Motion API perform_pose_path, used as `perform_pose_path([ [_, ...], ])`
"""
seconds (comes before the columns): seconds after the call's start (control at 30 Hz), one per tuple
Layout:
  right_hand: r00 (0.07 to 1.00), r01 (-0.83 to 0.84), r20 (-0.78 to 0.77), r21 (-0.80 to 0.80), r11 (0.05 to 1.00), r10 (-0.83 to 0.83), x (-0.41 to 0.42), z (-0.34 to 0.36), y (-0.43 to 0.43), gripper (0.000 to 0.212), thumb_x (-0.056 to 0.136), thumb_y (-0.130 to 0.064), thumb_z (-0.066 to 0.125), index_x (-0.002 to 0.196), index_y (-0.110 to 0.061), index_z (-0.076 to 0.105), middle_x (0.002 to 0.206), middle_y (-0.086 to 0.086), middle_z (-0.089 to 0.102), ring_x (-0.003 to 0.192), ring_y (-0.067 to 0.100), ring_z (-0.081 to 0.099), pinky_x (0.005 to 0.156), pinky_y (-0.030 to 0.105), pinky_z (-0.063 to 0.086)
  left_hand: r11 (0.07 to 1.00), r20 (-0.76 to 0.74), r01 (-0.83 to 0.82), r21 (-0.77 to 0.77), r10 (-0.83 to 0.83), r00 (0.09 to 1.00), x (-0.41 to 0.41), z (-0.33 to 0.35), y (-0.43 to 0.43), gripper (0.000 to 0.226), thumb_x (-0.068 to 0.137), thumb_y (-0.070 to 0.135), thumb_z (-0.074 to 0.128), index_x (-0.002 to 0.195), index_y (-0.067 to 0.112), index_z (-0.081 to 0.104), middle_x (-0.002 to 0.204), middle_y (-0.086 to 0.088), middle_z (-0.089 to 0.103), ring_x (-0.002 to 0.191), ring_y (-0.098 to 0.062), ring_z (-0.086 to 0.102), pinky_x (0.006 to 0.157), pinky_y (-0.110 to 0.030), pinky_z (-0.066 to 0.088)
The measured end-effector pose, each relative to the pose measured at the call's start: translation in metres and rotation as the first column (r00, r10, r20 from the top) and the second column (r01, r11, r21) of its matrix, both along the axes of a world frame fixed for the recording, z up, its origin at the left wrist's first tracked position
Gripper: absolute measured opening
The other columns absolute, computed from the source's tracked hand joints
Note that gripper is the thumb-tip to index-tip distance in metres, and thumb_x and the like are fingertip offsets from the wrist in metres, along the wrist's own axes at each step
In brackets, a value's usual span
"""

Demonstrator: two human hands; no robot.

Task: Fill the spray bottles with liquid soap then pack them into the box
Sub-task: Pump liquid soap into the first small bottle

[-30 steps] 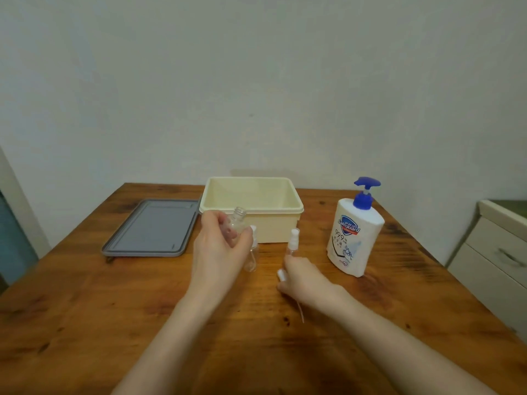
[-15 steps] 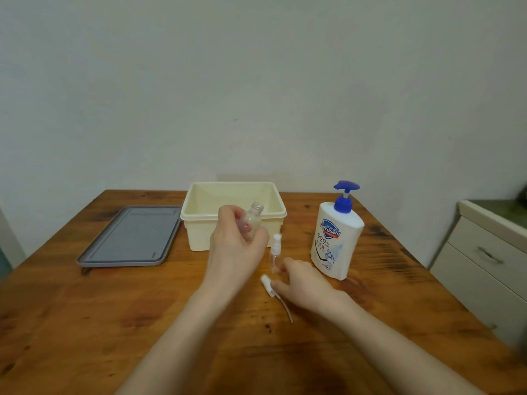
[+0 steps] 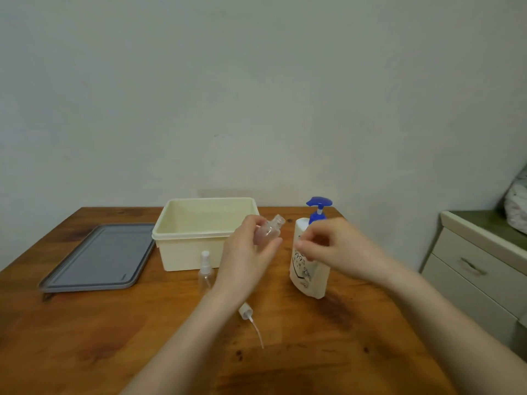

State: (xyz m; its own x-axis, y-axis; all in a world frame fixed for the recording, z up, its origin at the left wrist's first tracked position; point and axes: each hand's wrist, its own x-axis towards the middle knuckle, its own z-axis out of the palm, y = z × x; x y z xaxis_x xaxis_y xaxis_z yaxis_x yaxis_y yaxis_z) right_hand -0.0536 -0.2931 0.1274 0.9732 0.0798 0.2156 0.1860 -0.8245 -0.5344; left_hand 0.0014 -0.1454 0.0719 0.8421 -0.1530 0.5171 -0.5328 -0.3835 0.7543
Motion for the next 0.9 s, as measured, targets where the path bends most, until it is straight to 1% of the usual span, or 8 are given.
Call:
perform_pose_path([
  [0.07, 0.988, 0.051, 0.131, 0.190, 0.981, -0.076, 0.001, 0.015, -0.013, 0.018, 0.086, -0.023, 0.060, 0.069, -0.024, 0.062, 0.070, -0.004, 0.066, 0.067, 0.004, 0.062, 0.066, 0.022, 0.050, 0.999, 0.010, 0.021, 0.025, -0.021, 1.000, 0.004, 0.000, -0.011, 0.030, 0.082, 0.028, 0.064, 0.109, 0.020, 0.051, 0.097, 0.012, 0.054, 0.091, -0.005, 0.051, 0.068, -0.010, 0.039],
  [0.13, 0.944, 0.091, 0.270, 0.345, 0.934, -0.191, 0.010, 0.026, -0.025, 0.014, 0.087, -0.017, 0.060, 0.073, -0.016, 0.064, 0.066, -0.002, 0.065, 0.056, -0.002, 0.059, 0.063, 0.017, 0.049, 0.998, 0.024, 0.030, 0.050, -0.032, 0.999, 0.009, 0.000, -0.023, 0.033, 0.083, 0.028, 0.064, 0.112, 0.019, 0.051, 0.097, 0.013, 0.053, 0.090, -0.004, 0.050, 0.066, -0.011, 0.039],
  [0.23, 0.894, 0.128, 0.342, 0.421, 0.898, -0.288, 0.039, 0.037, -0.037, 0.015, 0.088, -0.017, 0.057, 0.076, -0.012, 0.064, 0.070, -0.001, 0.066, 0.062, 0.003, 0.062, 0.068, 0.023, 0.051, 0.997, 0.026, 0.035, 0.066, -0.037, 0.999, 0.017, 0.000, -0.037, 0.032, 0.084, 0.028, 0.062, 0.113, 0.019, 0.051, 0.098, 0.012, 0.053, 0.090, -0.004, 0.051, 0.064, -0.005, 0.038],
  [0.37, 0.929, 0.201, 0.219, 0.379, 0.903, -0.299, 0.085, 0.034, -0.044, 0.019, 0.089, -0.018, 0.052, 0.086, -0.002, 0.064, 0.081, 0.008, 0.066, 0.083, 0.024, 0.064, 0.079, 0.036, 0.049, 0.997, -0.006, 0.037, 0.064, -0.037, 0.999, 0.028, 0.004, -0.049, 0.035, 0.084, 0.028, 0.060, 0.116, 0.019, 0.050, 0.106, 0.007, 0.058, 0.089, -0.004, 0.052, 0.060, -0.004, 0.036],
  [0.47, 0.967, 0.222, 0.033, 0.377, 0.899, -0.253, 0.108, 0.028, -0.046, 0.028, 0.093, -0.015, 0.045, 0.099, 0.007, 0.061, 0.088, 0.011, 0.061, 0.080, 0.020, 0.058, 0.077, 0.034, 0.047, 0.996, -0.023, 0.059, 0.062, -0.058, 0.998, 0.033, 0.007, -0.053, 0.033, 0.084, 0.027, 0.061, 0.114, 0.019, 0.050, 0.105, 0.006, 0.059, 0.085, -0.005, 0.053, 0.058, -0.006, 0.038],
  [0.6, 0.965, 0.248, -0.159, 0.281, 0.927, -0.210, 0.121, 0.023, -0.047, 0.028, 0.095, -0.016, 0.041, 0.106, 0.000, 0.061, 0.099, 0.013, 0.064, 0.084, 0.019, 0.055, 0.066, 0.026, 0.045, 0.993, -0.026, 0.099, 0.067, -0.097, 0.995, 0.042, 0.010, -0.057, 0.027, 0.084, 0.024, 0.061, 0.108, 0.020, 0.049, 0.098, 0.007, 0.055, 0.074, 0.002, 0.051, 0.057, 0.001, 0.040],
  [0.73, 0.956, 0.240, -0.221, 0.217, 0.946, -0.192, 0.124, 0.016, -0.045, 0.025, 0.094, -0.015, 0.041, 0.106, -0.007, 0.061, 0.104, 0.009, 0.062, 0.083, 0.017, 0.051, 0.063, 0.023, 0.043, 0.989, 0.010, 0.113, 0.099, -0.115, 0.993, 0.047, 0.014, -0.057, 0.027, 0.083, 0.023, 0.061, 0.107, 0.017, 0.051, 0.095, 0.005, 0.057, 0.077, -0.006, 0.051, 0.060, 0.000, 0.038],
  [0.9, 0.956, 0.228, -0.233, 0.209, 0.951, -0.179, 0.128, 0.014, -0.045, 0.024, 0.095, -0.014, 0.039, 0.106, -0.011, 0.060, 0.108, 0.008, 0.062, 0.085, 0.020, 0.052, 0.065, 0.023, 0.043, 0.983, 0.078, 0.115, 0.144, -0.127, 0.989, 0.048, 0.016, -0.053, 0.024, 0.084, 0.023, 0.061, 0.105, 0.016, 0.050, 0.077, 0.016, 0.047, 0.069, 0.000, 0.046, 0.061, -0.004, 0.038],
])
